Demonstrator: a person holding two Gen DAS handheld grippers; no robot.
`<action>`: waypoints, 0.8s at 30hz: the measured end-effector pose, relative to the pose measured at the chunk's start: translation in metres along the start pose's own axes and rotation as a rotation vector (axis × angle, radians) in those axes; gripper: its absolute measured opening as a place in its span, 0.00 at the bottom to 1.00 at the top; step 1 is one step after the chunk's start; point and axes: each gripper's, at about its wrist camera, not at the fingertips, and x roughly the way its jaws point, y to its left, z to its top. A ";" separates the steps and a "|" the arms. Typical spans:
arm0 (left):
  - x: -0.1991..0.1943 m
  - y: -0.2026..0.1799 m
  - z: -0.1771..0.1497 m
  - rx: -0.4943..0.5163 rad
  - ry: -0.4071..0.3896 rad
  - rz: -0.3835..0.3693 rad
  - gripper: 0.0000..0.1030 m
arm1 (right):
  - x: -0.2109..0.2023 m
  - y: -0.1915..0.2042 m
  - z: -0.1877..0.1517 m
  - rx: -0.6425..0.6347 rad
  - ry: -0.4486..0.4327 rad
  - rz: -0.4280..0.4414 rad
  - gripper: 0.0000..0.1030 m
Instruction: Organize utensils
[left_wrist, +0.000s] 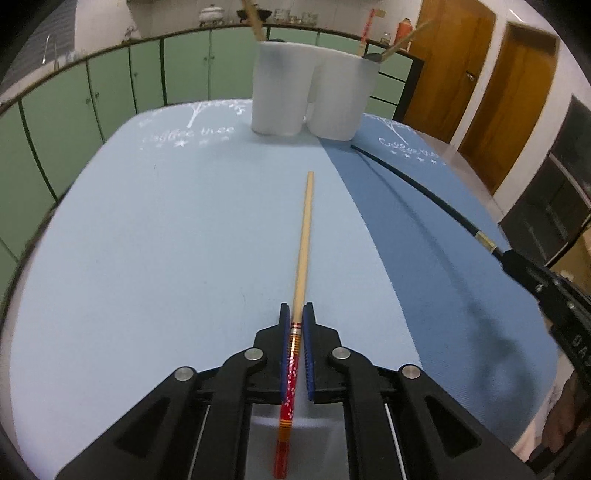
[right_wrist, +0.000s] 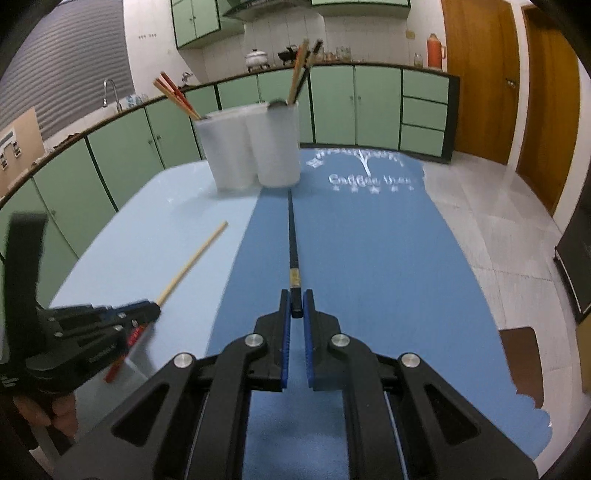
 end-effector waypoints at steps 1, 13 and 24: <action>0.001 -0.001 0.001 0.006 -0.004 0.006 0.07 | 0.003 -0.001 -0.002 0.003 0.005 0.000 0.06; 0.023 -0.002 0.032 -0.017 -0.041 0.024 0.06 | 0.022 -0.003 -0.009 0.005 0.036 -0.021 0.06; -0.018 0.014 0.005 -0.018 -0.067 -0.020 0.32 | 0.025 -0.004 -0.012 0.020 0.040 -0.008 0.05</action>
